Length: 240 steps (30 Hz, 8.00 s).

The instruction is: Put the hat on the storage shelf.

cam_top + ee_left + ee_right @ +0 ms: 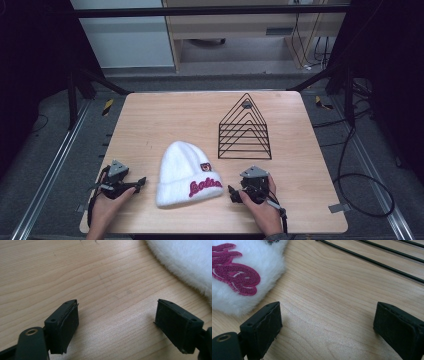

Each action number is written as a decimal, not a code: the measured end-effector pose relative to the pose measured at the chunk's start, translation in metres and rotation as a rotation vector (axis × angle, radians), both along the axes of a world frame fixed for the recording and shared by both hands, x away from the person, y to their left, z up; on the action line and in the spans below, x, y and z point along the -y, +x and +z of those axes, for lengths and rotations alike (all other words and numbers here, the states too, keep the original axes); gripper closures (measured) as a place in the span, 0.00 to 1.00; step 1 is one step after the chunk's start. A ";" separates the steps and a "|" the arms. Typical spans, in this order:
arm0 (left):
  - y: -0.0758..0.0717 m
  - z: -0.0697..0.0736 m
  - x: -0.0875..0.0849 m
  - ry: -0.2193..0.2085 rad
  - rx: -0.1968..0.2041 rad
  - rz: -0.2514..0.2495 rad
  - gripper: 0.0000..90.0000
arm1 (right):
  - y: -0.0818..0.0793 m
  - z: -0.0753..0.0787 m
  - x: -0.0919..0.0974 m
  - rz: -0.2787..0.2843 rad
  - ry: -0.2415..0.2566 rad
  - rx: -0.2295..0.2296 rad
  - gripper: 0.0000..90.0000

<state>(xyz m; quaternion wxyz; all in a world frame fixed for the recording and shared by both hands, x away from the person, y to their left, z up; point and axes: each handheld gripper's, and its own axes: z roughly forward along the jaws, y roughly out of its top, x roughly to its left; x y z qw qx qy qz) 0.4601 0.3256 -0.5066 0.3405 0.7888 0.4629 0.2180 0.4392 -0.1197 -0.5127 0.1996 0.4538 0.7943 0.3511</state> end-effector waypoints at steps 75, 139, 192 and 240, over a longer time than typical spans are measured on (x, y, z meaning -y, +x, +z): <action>0.117 0.073 0.111 0.056 -0.120 -0.285 0.13 | 0.001 0.000 -0.001 -0.023 0.000 -0.001 0.09; 0.124 0.036 0.115 0.092 -0.312 -0.238 0.86 | 0.001 0.000 -0.001 -0.020 0.000 0.000 0.09; 0.009 0.250 0.133 0.148 0.310 -0.460 0.93 | -0.005 0.020 0.002 -0.011 0.056 0.083 0.18; 0.009 0.299 0.155 0.067 0.422 -0.582 0.93 | 0.026 0.136 -0.062 0.406 0.154 0.194 0.75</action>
